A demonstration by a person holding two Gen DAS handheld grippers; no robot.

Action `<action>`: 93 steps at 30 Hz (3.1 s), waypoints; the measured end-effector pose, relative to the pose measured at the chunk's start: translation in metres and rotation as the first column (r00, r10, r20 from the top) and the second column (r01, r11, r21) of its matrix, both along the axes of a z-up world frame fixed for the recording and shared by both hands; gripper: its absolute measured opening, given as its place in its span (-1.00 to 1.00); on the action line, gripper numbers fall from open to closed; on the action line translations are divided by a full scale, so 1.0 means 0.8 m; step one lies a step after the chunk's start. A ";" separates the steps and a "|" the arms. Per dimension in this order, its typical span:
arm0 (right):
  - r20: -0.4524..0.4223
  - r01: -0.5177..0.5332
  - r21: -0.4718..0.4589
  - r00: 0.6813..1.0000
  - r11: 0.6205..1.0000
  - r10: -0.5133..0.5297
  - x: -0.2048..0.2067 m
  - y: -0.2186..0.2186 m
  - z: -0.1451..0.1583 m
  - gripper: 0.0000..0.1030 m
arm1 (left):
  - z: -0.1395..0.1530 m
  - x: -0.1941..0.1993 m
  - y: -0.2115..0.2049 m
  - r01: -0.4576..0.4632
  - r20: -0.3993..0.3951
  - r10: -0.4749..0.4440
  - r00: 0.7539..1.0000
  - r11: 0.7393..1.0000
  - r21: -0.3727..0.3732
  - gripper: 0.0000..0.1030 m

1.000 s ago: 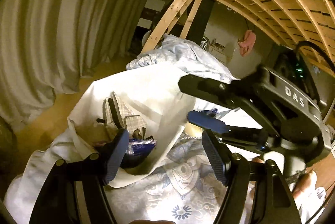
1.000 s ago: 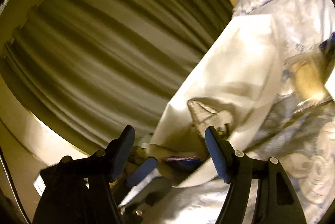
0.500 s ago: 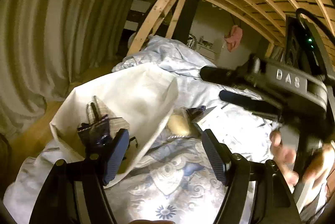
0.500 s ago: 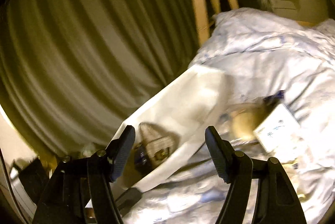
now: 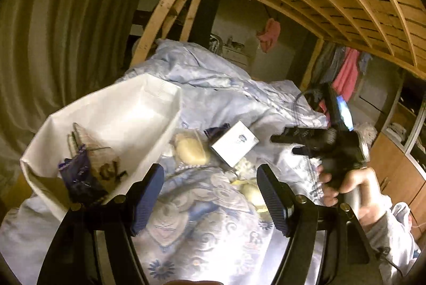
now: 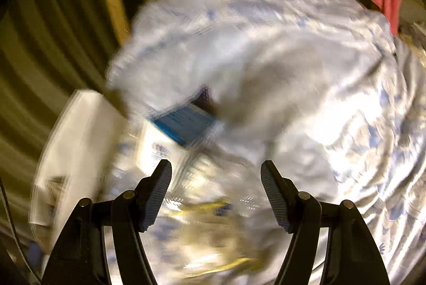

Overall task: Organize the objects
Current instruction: 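Move the right gripper toward the clear candy bottle and blue box, then lower the right gripper over the items and close on the yellow-labelled bag, then carry the yellow-labelled bag into the white paper bag and release it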

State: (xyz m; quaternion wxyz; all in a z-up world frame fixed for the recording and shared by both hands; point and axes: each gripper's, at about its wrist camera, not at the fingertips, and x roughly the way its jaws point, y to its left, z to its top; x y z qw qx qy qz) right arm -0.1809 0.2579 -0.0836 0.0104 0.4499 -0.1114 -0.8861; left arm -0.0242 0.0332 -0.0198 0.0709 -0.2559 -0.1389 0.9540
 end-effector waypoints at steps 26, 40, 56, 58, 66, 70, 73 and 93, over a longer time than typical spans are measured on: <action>-0.064 -0.001 0.124 0.998 0.992 0.009 -0.024 0.008 -0.112 0.01 | -0.013 -0.018 0.032 0.051 0.061 -0.048 0.997 0.998 -0.048 0.37; 0.082 -0.102 0.074 0.992 0.992 0.096 -0.020 -0.014 -0.114 0.37 | -0.026 -0.026 0.033 0.063 0.090 -0.058 0.994 0.997 -0.046 0.37; 0.333 -0.085 -0.160 0.933 0.983 0.135 -0.021 -0.011 -0.077 0.37 | -0.028 -0.025 0.028 0.073 0.093 -0.072 0.993 0.997 -0.012 0.37; 0.335 -0.087 -0.158 0.933 0.984 0.136 -0.021 -0.015 -0.078 0.38 | -0.026 -0.024 0.025 0.074 0.090 -0.073 0.993 0.997 -0.007 0.37; 0.385 -0.111 -0.153 0.908 0.982 0.163 -0.018 -0.043 -0.065 0.38 | -0.028 -0.027 0.023 0.086 0.098 -0.087 0.991 0.996 0.006 0.37; 0.403 -0.111 -0.145 0.901 0.983 0.161 -0.014 -0.051 -0.053 0.38 | -0.035 -0.035 0.023 0.065 0.131 -0.064 0.989 0.998 -0.007 0.37; 0.406 -0.120 -0.149 0.898 0.981 0.172 -0.012 -0.054 -0.045 0.38 | -0.040 -0.041 0.022 0.055 0.157 -0.053 0.986 0.999 -0.003 0.37; 0.370 -0.209 0.046 0.912 0.977 0.178 -0.007 -0.109 -0.036 0.27 | -0.055 -0.057 0.020 0.030 0.209 -0.026 0.978 0.999 -0.016 0.37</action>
